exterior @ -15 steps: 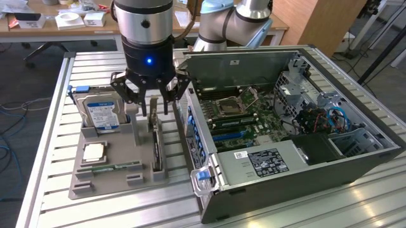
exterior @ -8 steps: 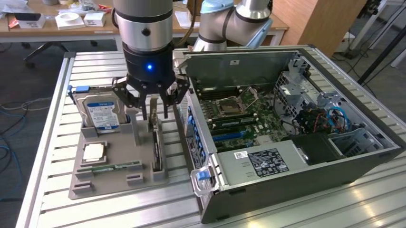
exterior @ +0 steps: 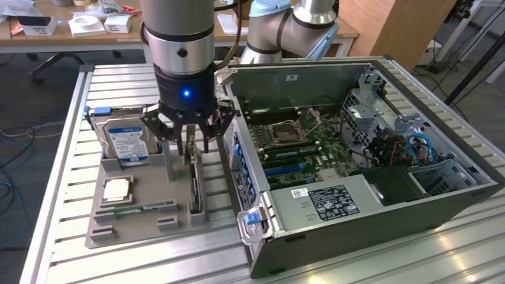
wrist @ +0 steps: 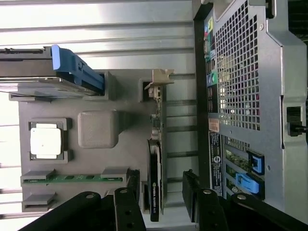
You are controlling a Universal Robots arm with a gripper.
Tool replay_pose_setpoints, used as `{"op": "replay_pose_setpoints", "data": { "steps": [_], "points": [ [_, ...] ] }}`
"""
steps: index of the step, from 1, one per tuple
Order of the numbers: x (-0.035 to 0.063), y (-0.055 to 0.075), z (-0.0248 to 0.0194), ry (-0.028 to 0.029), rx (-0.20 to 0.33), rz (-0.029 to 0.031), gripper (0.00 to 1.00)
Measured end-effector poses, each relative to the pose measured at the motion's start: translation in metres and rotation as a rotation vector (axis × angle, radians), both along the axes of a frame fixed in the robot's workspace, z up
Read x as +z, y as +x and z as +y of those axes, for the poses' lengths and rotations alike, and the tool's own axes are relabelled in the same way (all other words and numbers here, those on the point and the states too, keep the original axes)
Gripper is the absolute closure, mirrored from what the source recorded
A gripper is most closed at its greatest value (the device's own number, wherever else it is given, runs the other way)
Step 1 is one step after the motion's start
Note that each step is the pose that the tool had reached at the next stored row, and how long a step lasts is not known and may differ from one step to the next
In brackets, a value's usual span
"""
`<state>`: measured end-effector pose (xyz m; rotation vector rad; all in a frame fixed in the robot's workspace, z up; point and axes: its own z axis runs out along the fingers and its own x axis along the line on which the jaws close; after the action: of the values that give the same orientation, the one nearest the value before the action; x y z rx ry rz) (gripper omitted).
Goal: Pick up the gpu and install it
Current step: 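Pick up the gpu and move the gpu toward the slot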
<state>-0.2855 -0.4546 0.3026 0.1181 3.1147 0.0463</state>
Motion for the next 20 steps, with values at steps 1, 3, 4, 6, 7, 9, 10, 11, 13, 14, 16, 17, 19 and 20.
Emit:
{"op": "replay_pose_setpoints", "data": {
  "steps": [1, 3, 4, 6, 7, 9, 10, 11, 13, 14, 16, 17, 19, 20],
  "points": [
    [-0.0018, 0.0, 0.0, -0.0005, 0.0, 0.0001, 0.51],
    [-0.0055, 0.0, 0.0, -0.0008, 0.0, -0.0001, 0.51],
    [-0.0072, 0.0, 0.0, -0.0011, 0.0, -0.0001, 0.51],
    [-0.0108, 0.0, 0.0, -0.0014, 0.0, 0.0, 0.51],
    [-0.0127, 0.0, 0.0, -0.0015, 0.0, -0.0001, 0.51],
    [-0.0163, 0.0, 0.0001, -0.0016, 0.0, 0.0, 0.51],
    [-0.0181, 0.0, 0.0001, -0.0017, 0.0, 0.0, 0.51],
    [-0.0199, 0.0, 0.0001, -0.0019, 0.0, 0.0, 0.51],
    [-0.0236, 0.0, 0.0001, -0.0023, 0.0, 0.0, 0.51],
    [-0.0255, 0.0, 0.0001, -0.0026, 0.0, 0.0, 0.51],
    [-0.0289, 0.0, 0.0001, -0.0028, 0.0, -0.0001, 0.51],
    [-0.029, -0.001, 0.0001, -0.0029, 0.0, 0.0, 0.51],
    [-0.029, -0.001, 0.0001, -0.0029, 0.0, 0.0001, 0.51],
    [-0.029, -0.001, 0.0001, -0.0029, 0.0, 0.0001, 0.51]
  ]
}}
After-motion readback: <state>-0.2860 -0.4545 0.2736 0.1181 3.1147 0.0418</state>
